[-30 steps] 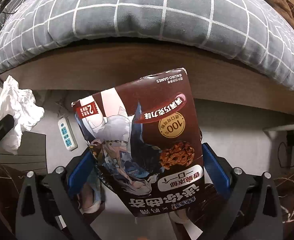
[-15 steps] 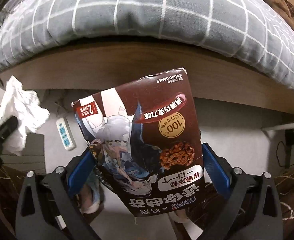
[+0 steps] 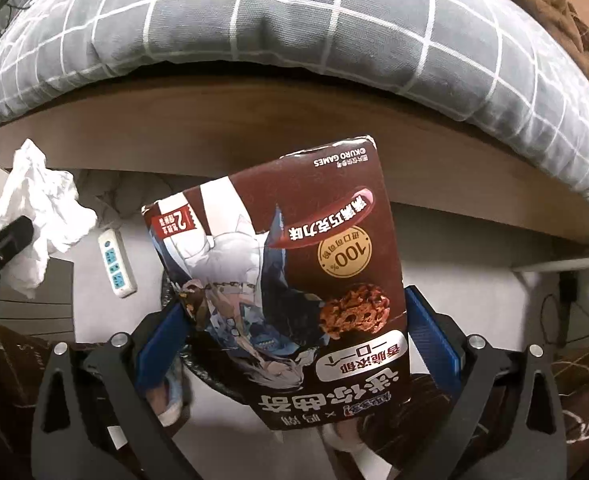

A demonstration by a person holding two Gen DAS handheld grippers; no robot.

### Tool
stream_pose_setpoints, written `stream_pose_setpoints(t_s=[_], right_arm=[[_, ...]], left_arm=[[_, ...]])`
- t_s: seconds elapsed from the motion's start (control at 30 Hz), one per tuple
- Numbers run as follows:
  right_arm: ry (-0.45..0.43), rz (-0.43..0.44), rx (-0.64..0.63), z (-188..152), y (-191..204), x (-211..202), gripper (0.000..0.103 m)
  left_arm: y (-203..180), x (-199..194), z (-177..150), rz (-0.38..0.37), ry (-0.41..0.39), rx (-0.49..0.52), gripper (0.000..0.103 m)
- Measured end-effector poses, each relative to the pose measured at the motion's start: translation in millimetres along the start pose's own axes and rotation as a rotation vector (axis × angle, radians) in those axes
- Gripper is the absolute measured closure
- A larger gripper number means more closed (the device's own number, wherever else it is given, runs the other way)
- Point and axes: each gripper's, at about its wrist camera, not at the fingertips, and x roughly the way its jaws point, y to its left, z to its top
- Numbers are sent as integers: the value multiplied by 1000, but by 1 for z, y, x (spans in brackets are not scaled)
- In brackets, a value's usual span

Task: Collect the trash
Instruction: 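Carry the brown box in the right tool while the left tool carries the tissue, then open the right tool to drop the brown box into the bin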

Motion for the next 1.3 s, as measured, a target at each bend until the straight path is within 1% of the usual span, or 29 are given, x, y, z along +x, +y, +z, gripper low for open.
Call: stream_pose_setpoints(t_s=[0.13, 0.23, 0.63, 0.77, 0.83, 0.87, 0.93, 0.97, 1.03, 1.07, 1.1, 1.13, 1.17, 1.2, 1.23, 1.27, 1.3], right_arm=[[-17, 29, 39, 2, -10, -3, 6], [-36, 55, 72, 2, -24, -9, 9], [-28, 86, 78, 0, -30, -8, 10], [-12, 77, 75, 2, -33, -8, 8], [-41, 73, 57, 2, -30, -7, 6], [-11, 51, 45, 2, -28, -2, 6], [45, 68, 69, -1, -30, 10, 6], [39, 64, 59, -1, -29, 9, 6], [-1, 44, 32, 1, -25, 1, 6], [-26, 57, 31, 1, -24, 0, 7], [12, 40, 23, 2, -23, 5, 7], [10, 65, 54, 1, -26, 4, 6], [-4, 53, 23, 1, -22, 5, 8], [29, 27, 12, 2, -20, 6, 8], [-26, 80, 28, 2, -21, -1, 8], [-17, 22, -6, 2, -16, 2, 8], [13, 29, 12, 1, -18, 4, 8]], left_arm=[[0, -1, 2, -4, 2, 2, 92], [-3, -3, 3, -6, -2, 8, 92], [-6, -1, 2, -4, 2, 30, 92], [-7, -1, 2, -5, 0, 29, 92], [-6, -2, 2, -6, -1, 29, 92], [-5, -2, 2, -6, -1, 29, 92], [-5, -1, 2, -6, 3, 31, 92], [-5, -1, 2, -7, 3, 30, 92], [-5, 2, 2, 2, 6, 34, 92], [-5, 3, 1, 3, 9, 35, 92], [-5, 4, 1, 2, 10, 34, 92], [-5, 4, 1, 4, 10, 34, 92], [-5, 3, 1, 5, 8, 33, 92], [-5, 3, 1, 4, 6, 30, 92], [-5, 3, 1, 2, 6, 29, 92], [-5, 3, 1, 4, 4, 28, 92], [-5, 3, 1, 4, 4, 27, 92]])
